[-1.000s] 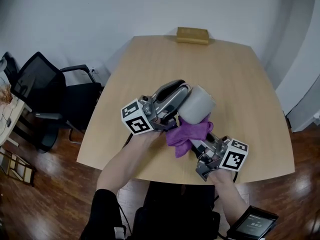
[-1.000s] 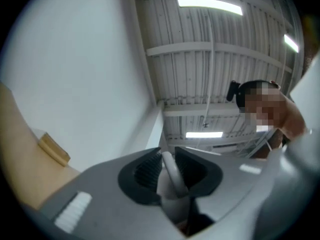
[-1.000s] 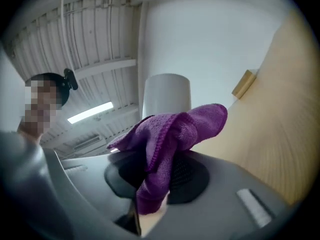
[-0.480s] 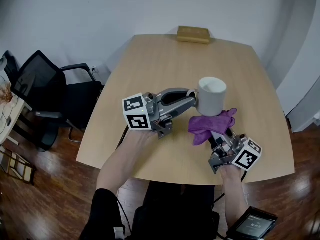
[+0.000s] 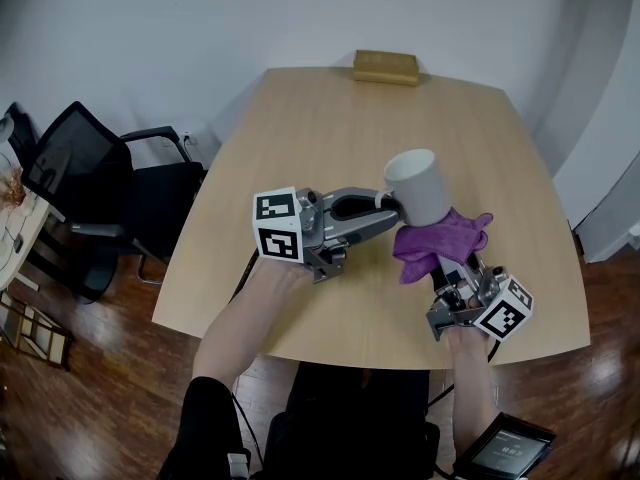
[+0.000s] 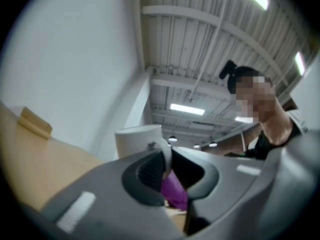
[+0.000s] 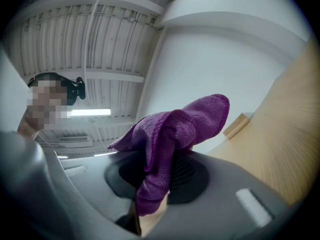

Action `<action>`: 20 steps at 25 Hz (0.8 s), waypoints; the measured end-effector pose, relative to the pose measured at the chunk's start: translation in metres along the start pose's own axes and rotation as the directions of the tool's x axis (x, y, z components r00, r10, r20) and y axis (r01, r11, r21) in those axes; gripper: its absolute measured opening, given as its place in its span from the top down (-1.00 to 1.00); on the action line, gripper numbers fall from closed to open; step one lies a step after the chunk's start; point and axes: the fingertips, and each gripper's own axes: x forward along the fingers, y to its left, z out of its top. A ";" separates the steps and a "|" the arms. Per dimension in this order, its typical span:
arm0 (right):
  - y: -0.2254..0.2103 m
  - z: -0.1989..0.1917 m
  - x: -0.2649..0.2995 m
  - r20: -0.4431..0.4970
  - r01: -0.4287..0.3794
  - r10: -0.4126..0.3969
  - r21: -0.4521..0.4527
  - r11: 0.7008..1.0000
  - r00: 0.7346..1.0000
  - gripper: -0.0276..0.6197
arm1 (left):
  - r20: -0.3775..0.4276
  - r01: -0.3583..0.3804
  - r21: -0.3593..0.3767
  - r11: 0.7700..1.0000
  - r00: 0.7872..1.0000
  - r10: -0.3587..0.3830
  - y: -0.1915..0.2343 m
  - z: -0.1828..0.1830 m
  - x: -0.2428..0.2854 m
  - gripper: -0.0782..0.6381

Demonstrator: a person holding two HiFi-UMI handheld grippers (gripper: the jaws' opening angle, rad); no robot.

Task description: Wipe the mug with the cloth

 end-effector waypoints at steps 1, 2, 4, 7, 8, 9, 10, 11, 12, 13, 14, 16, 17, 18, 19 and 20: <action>0.001 0.000 0.000 0.004 -0.004 0.004 -0.001 1.000 1.000 0.68 | 0.038 0.018 -0.033 0.999 0.999 -0.016 -0.001 0.003 0.000 0.62; 0.002 0.001 0.000 0.008 -0.008 0.008 -0.003 1.000 1.000 0.68 | 0.073 0.026 -0.064 0.998 0.997 -0.021 -0.001 0.005 -0.001 0.64; 0.002 0.002 -0.001 0.014 -0.009 0.009 -0.007 1.000 1.000 0.68 | 0.128 0.014 -0.130 0.991 0.992 0.003 0.008 0.007 -0.006 0.67; -0.001 0.000 -0.002 0.009 0.005 -0.005 0.001 1.000 1.000 0.68 | 0.233 0.009 -0.249 0.969 0.971 0.051 0.027 0.014 -0.022 0.67; -0.003 -0.001 -0.003 0.002 0.015 -0.015 0.010 1.000 1.000 0.68 | 0.270 0.013 -0.278 0.960 0.961 0.065 0.032 0.018 -0.027 0.67; -0.006 -0.004 -0.003 -0.009 0.029 -0.028 0.021 0.999 1.000 0.68 | 0.304 0.021 -0.301 0.954 0.950 0.075 0.035 0.023 -0.031 0.67; -0.009 -0.008 -0.003 -0.027 0.044 -0.043 0.035 0.998 0.999 0.68 | 0.331 0.032 -0.316 0.948 0.940 0.079 0.037 0.026 -0.033 0.67; -0.011 -0.014 -0.001 -0.052 0.057 -0.054 0.049 0.997 0.997 0.68 | 0.352 0.045 -0.325 0.944 0.933 0.076 0.036 0.029 -0.033 0.67; -0.013 -0.022 0.002 -0.085 0.066 -0.060 0.061 0.996 0.995 0.68 | 0.368 0.064 -0.330 0.942 0.927 0.066 0.034 0.031 -0.033 0.67; -0.013 -0.030 0.007 -0.120 0.069 -0.060 0.071 0.995 0.991 0.68 | 0.377 0.088 -0.330 0.940 0.925 0.046 0.030 0.032 -0.031 0.67; -0.011 -0.036 0.012 -0.149 0.065 -0.053 0.076 0.995 0.987 0.68 | 0.374 0.114 -0.325 0.939 0.927 0.017 0.023 0.032 -0.028 0.67; -0.006 -0.039 0.019 -0.163 0.037 -0.025 0.077 0.996 0.986 0.68 | 0.323 0.156 -0.306 0.939 0.945 -0.052 0.009 0.025 -0.017 0.67; -0.004 -0.035 0.021 -0.146 0.019 -0.008 0.074 0.997 0.989 0.68 | 0.282 0.166 -0.295 0.941 0.956 -0.080 0.004 0.019 -0.011 0.67; -0.003 -0.030 0.020 -0.122 0.004 0.004 0.068 0.998 0.993 0.68 | 0.235 0.161 -0.282 0.946 0.967 -0.094 0.000 0.013 -0.007 0.67; -0.003 -0.024 0.018 -0.099 -0.005 0.011 0.060 0.998 0.995 0.68 | 0.186 0.143 -0.264 0.954 0.978 -0.095 0.000 0.007 -0.003 0.68; -0.004 -0.020 0.016 -0.084 -0.011 0.015 0.051 0.999 0.996 0.68 | 0.143 0.121 -0.243 0.962 0.986 -0.088 0.000 0.002 -0.001 0.68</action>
